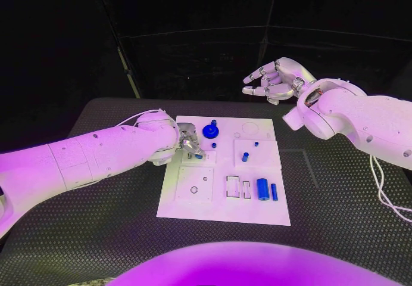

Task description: Assemble the parts on the task board

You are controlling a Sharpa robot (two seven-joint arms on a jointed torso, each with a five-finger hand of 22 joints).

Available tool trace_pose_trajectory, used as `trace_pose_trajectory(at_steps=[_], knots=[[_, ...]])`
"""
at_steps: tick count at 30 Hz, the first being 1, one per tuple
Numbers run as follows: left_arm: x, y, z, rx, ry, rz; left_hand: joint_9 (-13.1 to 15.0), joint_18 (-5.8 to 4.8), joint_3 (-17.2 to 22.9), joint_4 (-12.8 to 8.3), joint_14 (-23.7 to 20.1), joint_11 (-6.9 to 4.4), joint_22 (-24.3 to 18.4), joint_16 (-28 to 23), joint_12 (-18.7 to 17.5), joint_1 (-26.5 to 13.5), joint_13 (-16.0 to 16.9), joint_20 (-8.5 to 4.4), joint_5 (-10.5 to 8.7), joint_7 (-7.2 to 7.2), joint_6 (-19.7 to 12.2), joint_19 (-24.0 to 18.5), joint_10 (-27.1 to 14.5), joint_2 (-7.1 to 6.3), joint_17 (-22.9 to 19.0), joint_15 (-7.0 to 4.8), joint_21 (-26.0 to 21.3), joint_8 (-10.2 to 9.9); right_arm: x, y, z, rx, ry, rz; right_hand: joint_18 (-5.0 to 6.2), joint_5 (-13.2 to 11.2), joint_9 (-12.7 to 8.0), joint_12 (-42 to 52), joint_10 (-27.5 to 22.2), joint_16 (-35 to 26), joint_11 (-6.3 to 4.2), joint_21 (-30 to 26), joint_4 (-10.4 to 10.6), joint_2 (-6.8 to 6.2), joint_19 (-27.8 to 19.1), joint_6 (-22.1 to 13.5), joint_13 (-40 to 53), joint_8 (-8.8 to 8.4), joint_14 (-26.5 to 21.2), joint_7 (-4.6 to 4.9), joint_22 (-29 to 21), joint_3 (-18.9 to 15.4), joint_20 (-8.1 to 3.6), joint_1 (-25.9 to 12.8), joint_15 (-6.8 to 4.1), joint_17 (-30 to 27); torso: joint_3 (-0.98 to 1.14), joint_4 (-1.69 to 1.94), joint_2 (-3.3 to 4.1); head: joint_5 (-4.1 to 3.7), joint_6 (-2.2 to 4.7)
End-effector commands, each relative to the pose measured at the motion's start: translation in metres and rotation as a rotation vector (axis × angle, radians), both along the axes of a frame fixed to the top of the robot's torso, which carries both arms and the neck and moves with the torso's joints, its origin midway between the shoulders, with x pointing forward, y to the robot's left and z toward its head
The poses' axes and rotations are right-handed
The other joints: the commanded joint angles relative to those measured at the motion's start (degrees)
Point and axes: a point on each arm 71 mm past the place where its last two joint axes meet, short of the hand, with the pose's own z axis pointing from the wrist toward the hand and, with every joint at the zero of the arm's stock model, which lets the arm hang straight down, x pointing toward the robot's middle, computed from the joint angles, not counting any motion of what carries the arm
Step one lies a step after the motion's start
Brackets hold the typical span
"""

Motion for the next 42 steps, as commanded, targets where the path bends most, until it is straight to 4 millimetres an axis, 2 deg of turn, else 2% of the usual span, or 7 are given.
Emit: trace_pose_trajectory(at_steps=[1,26,31,36,42], knots=[[-0.0028,-0.0015,-0.0052,0.018,0.022,-0.017,0.0,-0.51,-0.2,0.4,6.0,0.00,0.4,0.2,0.2,-0.8,0.2,-0.06,-0.03,-0.16,0.5,0.6,0.5,-0.14,15.1,-0.28,0.4,0.3,-0.0002,0.0014,0.0012,0.003,-0.001,0.011,0.62,0.2,-0.1,-0.1,0.0,-0.4,-0.45,-0.3,-0.3,0.57,-0.2,0.3,-0.1,0.25,3.1,-0.25,0.0,-0.1,-0.34,0.0,-0.38,2.7,0.02,-0.02,0.00,0.05,0.04],[-0.0005,-0.0032,-0.0057,0.019,0.020,-0.014,-0.1,-0.71,-2.4,2.2,6.0,-0.29,1.3,0.2,1.4,-3.5,1.2,-0.31,-0.18,-0.50,1.6,1.3,1.4,-0.06,15.1,-0.52,0.9,0.8,-0.0004,0.0012,0.0012,0.002,0.000,0.011,0.64,0.2,-0.1,-0.2,-0.1,-0.5,-0.45,-0.4,-0.3,0.63,-0.2,0.3,-0.2,0.29,3.0,-0.25,-0.2,-0.2,-0.35,0.1,-0.39,2.6,0.04,-0.01,0.03,-0.14,-0.02],[0.0013,-0.0015,-0.0059,0.019,0.015,-0.004,-0.1,-0.72,-4.7,3.6,6.0,-0.25,1.4,0.2,1.4,-5.0,1.3,-0.35,-0.28,-0.46,1.8,1.3,1.4,-0.08,15.1,-0.52,0.9,1.0,-0.0004,0.0011,0.0012,0.002,0.000,0.010,0.67,0.2,-0.1,-0.3,-0.2,-0.5,-0.44,-0.5,-0.2,0.61,-0.3,0.2,-0.4,0.29,3.0,-0.24,-0.3,-0.3,-0.35,-0.1,-0.38,2.5,0.02,-0.01,0.02,-0.15,0.00],[0.0029,0.0007,-0.0057,0.016,0.007,0.008,-0.3,-0.74,-10.1,6.2,6.0,-0.20,1.5,0.2,1.5,-7.5,1.3,-0.31,-0.43,-0.39,2.1,1.4,1.4,-0.45,15.1,-0.46,0.8,1.1,-0.0002,0.0006,0.0011,0.002,0.000,0.009,0.69,-0.2,-0.1,-0.5,-0.4,-0.6,-0.40,-0.6,-0.1,0.60,-0.4,0.1,-0.6,0.30,3.0,-0.21,-0.5,-0.6,-0.35,-0.4,-0.37,2.5,-0.03,0.03,0.02,-0.19,0.04],[0.0028,0.0034,-0.0045,0.010,-0.003,0.017,-0.4,-0.74,-16.2,8.7,6.0,-0.28,1.7,0.2,1.6,-7.7,1.4,-0.43,-0.36,-0.51,2.1,1.5,1.4,0.11,15.1,-0.56,0.8,1.1,0.0000,0.0005,0.0010,0.001,-0.001,0.009,0.70,-0.4,-0.1,-0.5,-0.4,-0.6,-0.39,-0.7,0.0,0.61,-0.4,0.1,-0.6,0.31,3.0,-0.19,-0.6,-0.8,-0.35,-0.5,-0.36,2.5,-0.04,0.04,-0.02,-0.22,0.11]])
